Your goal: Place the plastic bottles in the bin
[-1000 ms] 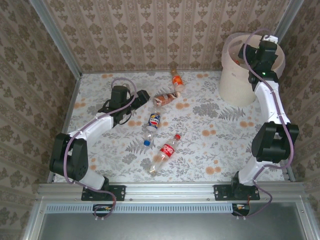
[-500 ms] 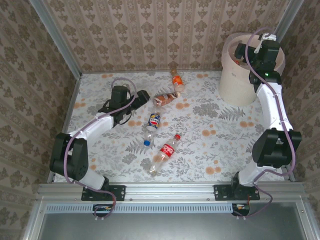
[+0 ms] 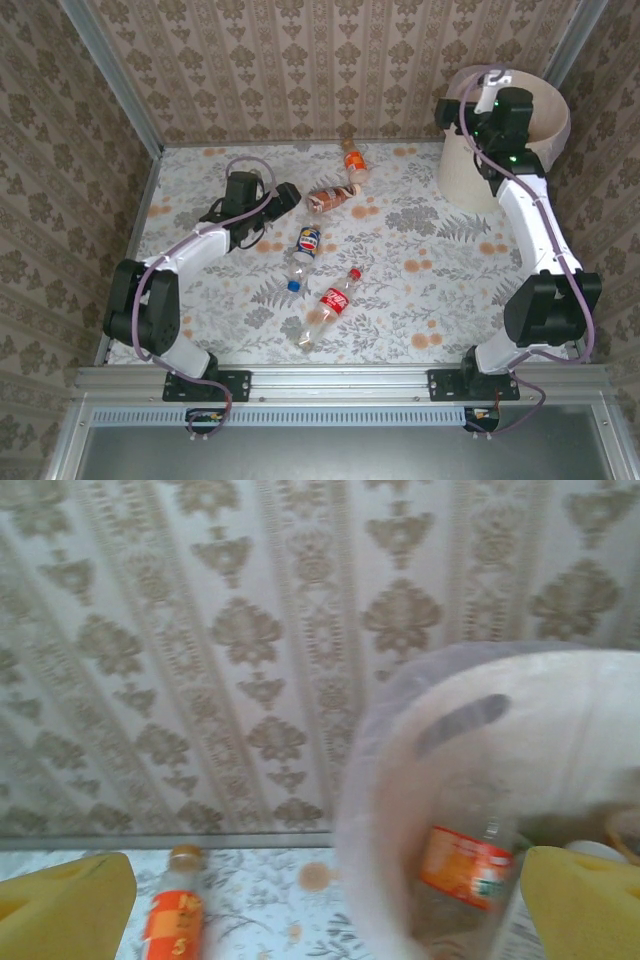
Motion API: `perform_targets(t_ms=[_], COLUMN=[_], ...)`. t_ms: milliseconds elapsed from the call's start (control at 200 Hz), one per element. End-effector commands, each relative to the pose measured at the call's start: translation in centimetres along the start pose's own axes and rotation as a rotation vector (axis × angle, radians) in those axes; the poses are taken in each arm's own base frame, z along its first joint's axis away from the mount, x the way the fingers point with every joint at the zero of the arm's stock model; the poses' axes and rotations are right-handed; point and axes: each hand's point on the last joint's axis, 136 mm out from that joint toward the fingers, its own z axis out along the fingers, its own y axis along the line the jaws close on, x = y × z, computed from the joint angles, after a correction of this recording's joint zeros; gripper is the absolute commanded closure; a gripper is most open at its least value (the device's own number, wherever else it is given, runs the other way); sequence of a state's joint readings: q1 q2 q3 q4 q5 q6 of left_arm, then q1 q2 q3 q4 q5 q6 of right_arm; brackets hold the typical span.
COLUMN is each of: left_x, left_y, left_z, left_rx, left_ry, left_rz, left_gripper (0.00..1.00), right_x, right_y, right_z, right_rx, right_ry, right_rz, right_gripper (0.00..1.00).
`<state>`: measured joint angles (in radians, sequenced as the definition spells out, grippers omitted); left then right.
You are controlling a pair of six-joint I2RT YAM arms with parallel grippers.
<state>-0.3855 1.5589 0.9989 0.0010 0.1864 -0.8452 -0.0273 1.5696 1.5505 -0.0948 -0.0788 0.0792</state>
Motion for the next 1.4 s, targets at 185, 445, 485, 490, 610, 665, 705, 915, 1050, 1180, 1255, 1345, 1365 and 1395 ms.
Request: perform_targets(t_ms=[185,445,485,490,610,665,705,915,1050,1180,1255,1345,1365,1395], left_x=[0.1,0.2,0.1,0.2,0.1,0.1,0.0,-0.1,-0.1,-0.2,-0.1,0.0,0.0,0.0], left_y=[-0.2,0.4,0.5,0.5,0.7,0.9,1.1,1.9,2.5,2.8,3.1,3.3,3.2,3.3], left_z=[0.4,0.2,0.2,0.2,0.1,0.0,0.0,0.3,0.6,1.0,1.1,1.4,1.4,1.5], left_rx=[-0.010,-0.036,-0.041,-0.041,-0.052,-0.061,-0.068,-0.085,-0.096,-0.100,-0.103,-0.106,-0.106,-0.107], left_ry=[0.022,0.021,0.020,0.020,0.021,0.019,0.016,0.019,0.025,0.033,0.040,0.047,0.046,0.048], left_rz=[0.005,0.014,0.015,0.015,0.018,0.020,0.021,0.011,0.005,-0.003,-0.008,-0.013,-0.013,-0.017], left_gripper=[0.00,0.00,0.00,0.00,0.00,0.00,0.00,0.00,0.00,0.00,0.00,0.00,0.00,0.00], right_x=[5.2,15.2,16.7,17.0,21.0,22.5,23.5,27.5,29.0,30.4,31.2,31.8,31.9,32.1], right_y=[10.3,14.1,13.8,13.8,13.8,14.2,14.7,16.3,15.7,15.8,15.9,15.8,15.7,15.5], right_z=[2.5,8.6,9.9,10.1,13.2,14.2,14.6,16.9,17.7,17.8,17.8,18.0,18.0,18.1], right_rx=[-0.284,-0.290,-0.239,-0.233,-0.162,-0.163,-0.172,-0.180,-0.119,-0.117,-0.119,-0.100,-0.092,-0.080], right_ry=[0.109,0.361,0.398,0.404,0.549,0.609,0.647,0.736,0.783,0.809,0.822,0.827,0.828,0.827], right_rz=[-0.189,-0.169,-0.158,-0.157,-0.119,-0.101,-0.099,-0.146,-0.153,-0.146,-0.147,-0.162,-0.164,-0.167], right_gripper=[0.00,0.00,0.00,0.00,0.00,0.00,0.00,0.00,0.02,0.04,0.13,0.19,0.19,0.20])
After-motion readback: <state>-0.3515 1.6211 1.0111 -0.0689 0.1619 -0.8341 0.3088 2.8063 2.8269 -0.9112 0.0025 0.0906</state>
